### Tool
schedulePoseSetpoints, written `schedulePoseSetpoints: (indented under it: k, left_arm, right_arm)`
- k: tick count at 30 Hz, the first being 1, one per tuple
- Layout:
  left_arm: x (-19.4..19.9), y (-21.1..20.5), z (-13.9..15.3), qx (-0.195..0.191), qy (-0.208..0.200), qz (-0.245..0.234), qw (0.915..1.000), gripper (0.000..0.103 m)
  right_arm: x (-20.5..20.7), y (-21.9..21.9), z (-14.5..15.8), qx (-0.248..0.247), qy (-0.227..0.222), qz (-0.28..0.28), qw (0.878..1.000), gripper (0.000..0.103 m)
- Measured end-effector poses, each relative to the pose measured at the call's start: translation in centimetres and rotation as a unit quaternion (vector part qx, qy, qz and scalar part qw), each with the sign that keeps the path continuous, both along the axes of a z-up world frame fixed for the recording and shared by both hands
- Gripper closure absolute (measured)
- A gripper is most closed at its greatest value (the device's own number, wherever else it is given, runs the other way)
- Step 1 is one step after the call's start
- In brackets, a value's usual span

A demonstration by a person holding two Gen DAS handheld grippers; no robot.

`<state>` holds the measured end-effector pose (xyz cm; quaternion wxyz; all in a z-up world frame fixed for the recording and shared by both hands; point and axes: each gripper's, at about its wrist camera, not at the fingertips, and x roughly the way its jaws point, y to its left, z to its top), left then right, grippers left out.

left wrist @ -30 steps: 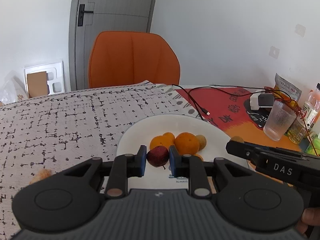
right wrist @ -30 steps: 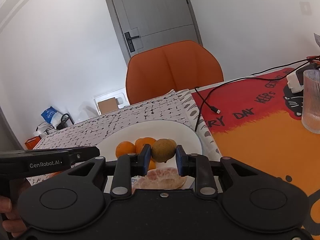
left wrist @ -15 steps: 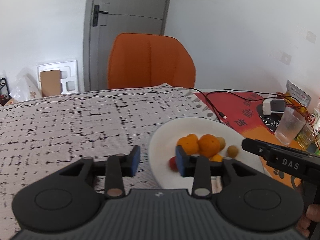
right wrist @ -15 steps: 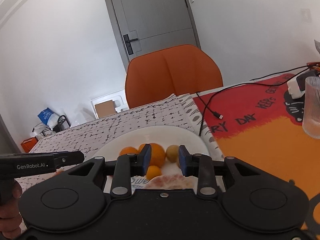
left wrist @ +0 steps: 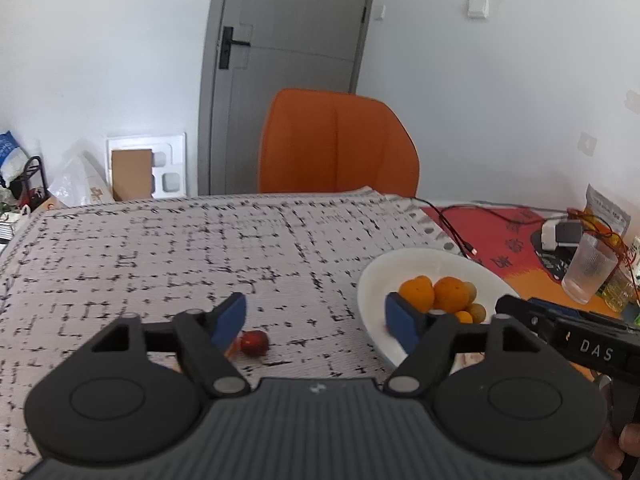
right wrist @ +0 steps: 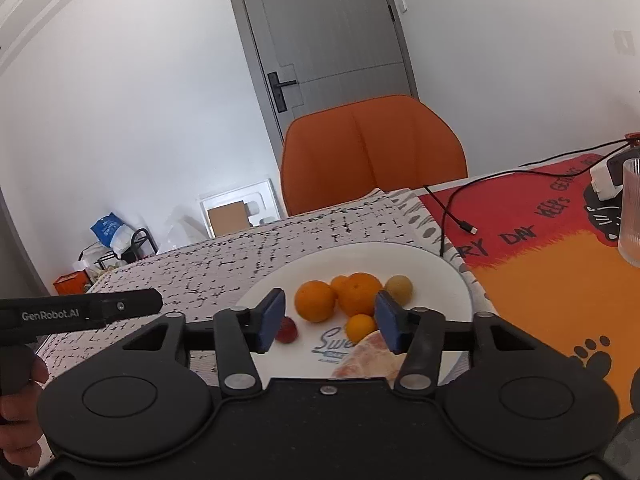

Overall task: Organize fruits
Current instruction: 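Open the left gripper releasing the plum while the right gripper releases the kiwi, then move both open grippers toward the pomelo segment and the last red plum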

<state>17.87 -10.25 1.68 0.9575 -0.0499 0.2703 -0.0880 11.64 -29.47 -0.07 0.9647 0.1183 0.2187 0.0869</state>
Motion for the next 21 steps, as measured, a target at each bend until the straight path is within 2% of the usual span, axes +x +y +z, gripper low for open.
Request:
schedulePoseSetpoints:
  k: [9, 12, 16, 21]
  left_arm:
    - [-2.1, 2.3, 0.8, -0.004, -0.013, 0.019, 0.9997, 0.022]
    - [-2.8, 3.0, 1.0, -0.009, -0.015, 0.022, 0.9996, 0.021]
    - [-3.7, 4.3, 1.4, -0.012, -0.030, 0.038, 0.9988, 0.010]
    - [-4.4, 5.9, 1.9, -0.014, -0.037, 0.057, 0.9976, 0.009]
  right_arm:
    - [-1.5, 2.1, 0.8, -0.012, -0.012, 0.013, 1.000, 0.039]
    - [-1.9, 2.6, 1.0, -0.015, -0.015, 0.015, 1.000, 0.030]
    - [-2.2, 3.3, 1.3, -0.013, -0.020, 0.016, 1.000, 0.018]
    - [-2.7, 4.3, 1.7, -0.013, -0.026, 0.023, 0.999, 0.007]
